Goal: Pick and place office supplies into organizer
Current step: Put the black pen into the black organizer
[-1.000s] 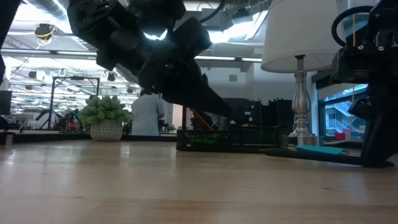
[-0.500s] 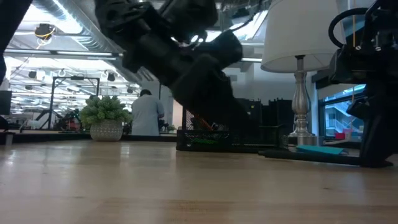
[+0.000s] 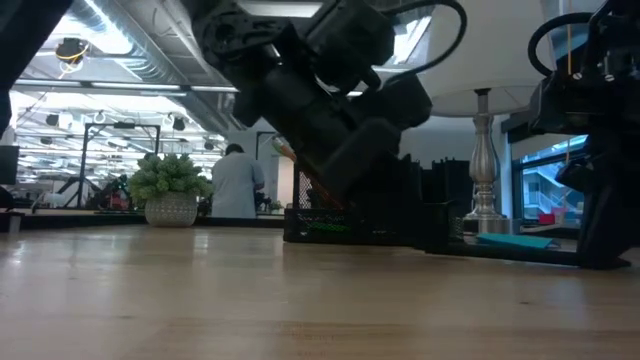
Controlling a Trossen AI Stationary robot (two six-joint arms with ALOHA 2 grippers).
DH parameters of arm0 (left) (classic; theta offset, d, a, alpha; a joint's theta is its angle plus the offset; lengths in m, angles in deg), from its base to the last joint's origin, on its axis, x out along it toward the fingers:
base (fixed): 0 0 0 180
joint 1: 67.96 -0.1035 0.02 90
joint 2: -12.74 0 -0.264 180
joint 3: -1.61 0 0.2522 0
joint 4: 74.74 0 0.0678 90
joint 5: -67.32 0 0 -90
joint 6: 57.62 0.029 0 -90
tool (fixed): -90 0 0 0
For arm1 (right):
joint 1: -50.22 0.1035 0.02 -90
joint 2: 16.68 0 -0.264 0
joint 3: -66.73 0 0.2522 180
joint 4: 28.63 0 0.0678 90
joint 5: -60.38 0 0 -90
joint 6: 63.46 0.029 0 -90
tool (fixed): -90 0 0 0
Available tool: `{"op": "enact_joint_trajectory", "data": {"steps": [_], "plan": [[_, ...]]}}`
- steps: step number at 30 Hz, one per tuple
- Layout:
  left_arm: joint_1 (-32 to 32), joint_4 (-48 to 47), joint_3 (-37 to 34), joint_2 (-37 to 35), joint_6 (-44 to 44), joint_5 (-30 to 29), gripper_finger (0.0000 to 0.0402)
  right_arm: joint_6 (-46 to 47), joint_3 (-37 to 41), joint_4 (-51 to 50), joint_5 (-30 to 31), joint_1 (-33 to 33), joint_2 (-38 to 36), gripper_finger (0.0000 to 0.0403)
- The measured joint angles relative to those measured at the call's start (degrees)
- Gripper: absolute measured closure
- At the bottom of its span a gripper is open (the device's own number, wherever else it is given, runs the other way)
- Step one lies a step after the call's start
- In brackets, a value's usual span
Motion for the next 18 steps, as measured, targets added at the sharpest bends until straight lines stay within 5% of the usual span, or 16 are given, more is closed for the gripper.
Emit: {"op": "enact_joint_trajectory", "data": {"steps": [18], "plan": [[-1.07, -3.34, 2.08, 1.43, -0.44, 1.41, 0.0273, -0.93, 0.0, 0.04, 0.19, 0.01, 0.02, 0.0375]]}}
